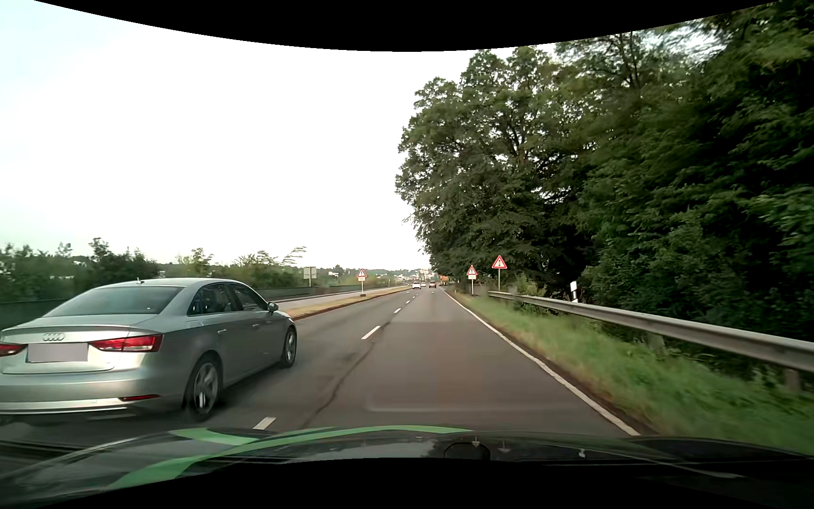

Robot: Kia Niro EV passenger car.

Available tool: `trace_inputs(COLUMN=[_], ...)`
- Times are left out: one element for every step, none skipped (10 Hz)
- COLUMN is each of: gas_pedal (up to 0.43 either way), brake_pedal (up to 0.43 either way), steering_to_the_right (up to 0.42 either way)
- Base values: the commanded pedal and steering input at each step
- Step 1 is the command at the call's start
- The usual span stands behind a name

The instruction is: Follow the waypoints while adhering to traffic rules and regulations

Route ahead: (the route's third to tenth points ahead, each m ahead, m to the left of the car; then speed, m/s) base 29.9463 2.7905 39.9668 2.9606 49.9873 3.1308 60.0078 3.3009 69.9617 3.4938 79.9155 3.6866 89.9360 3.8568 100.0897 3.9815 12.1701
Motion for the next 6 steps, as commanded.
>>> trace_inputs(gas_pedal=[0.150,0.150,0.150,0.138,0.138,0.130], brake_pedal=[0.000,0.000,0.000,0.000,0.000,0.000], steering_to_the_right=[-0.002,-0.002,-0.002,-0.001,-0.002,-0.002])
